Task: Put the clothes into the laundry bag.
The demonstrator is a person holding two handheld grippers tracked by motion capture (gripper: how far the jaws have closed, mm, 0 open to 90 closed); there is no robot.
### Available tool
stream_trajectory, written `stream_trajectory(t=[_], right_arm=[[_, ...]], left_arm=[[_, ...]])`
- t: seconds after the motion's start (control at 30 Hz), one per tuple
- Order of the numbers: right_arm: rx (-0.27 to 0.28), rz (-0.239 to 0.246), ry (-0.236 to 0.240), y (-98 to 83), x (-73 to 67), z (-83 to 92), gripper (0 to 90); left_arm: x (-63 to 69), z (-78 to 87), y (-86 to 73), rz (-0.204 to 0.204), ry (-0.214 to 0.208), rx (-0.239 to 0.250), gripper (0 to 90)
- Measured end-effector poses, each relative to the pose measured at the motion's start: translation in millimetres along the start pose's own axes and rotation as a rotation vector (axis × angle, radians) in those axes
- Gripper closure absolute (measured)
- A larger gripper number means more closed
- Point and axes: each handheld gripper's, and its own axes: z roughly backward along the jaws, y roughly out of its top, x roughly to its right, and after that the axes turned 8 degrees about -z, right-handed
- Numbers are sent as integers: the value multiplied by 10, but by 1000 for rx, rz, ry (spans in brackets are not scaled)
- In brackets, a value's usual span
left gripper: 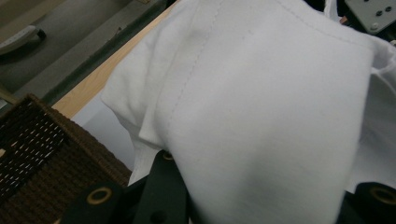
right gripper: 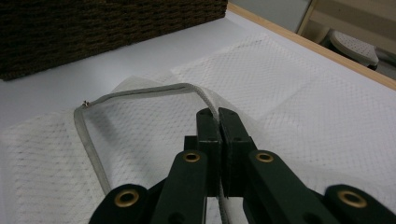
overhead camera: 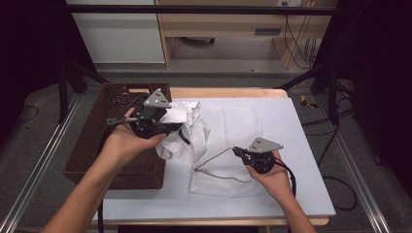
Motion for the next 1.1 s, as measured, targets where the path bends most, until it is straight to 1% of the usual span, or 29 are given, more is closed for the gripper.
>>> stream_trajectory(t=[0.07,0.13,0.23,0.3,0.43,0.5,0.53,0.6,0.7,0.77,0.8,0.87,1.07,1.1], right_arm=[[-1,-10,9,-4,5,0,886],[2,-20,17,-4,15,-5,886],[4,-46,32,-11,37,-20,886],[0,-52,36,-18,41,-27,886],[2,-83,52,-40,63,-39,885],[5,-92,53,-47,83,-37,886],[5,-93,53,-47,92,-31,886],[6,-90,49,-47,103,-20,886],[10,-108,54,-63,118,1,886],[9,-107,54,-62,116,2,886],[10,-107,53,-60,115,2,886],[10,-108,55,-59,114,-2,886],[15,-123,61,-63,140,-3,886],[15,-123,61,-63,140,-3,886]], left_arm=[[57,-27,17,-1,-1,13,746],[97,-54,33,5,-14,33,746],[152,-115,49,9,-28,49,746],[197,-164,50,18,-45,65,746],[320,-289,45,24,-84,86,746],[399,-360,38,22,-97,90,746],[416,-378,31,14,-105,87,745],[476,-431,11,14,-124,91,745],[563,-490,-1,0,-132,80,745],[613,-514,-10,6,-150,99,745],[635,-522,-15,1,-155,99,746],[690,-553,-23,6,-165,108,745],[816,-646,-56,4,-200,115,746],[816,-646,-56,4,-200,115,745]])
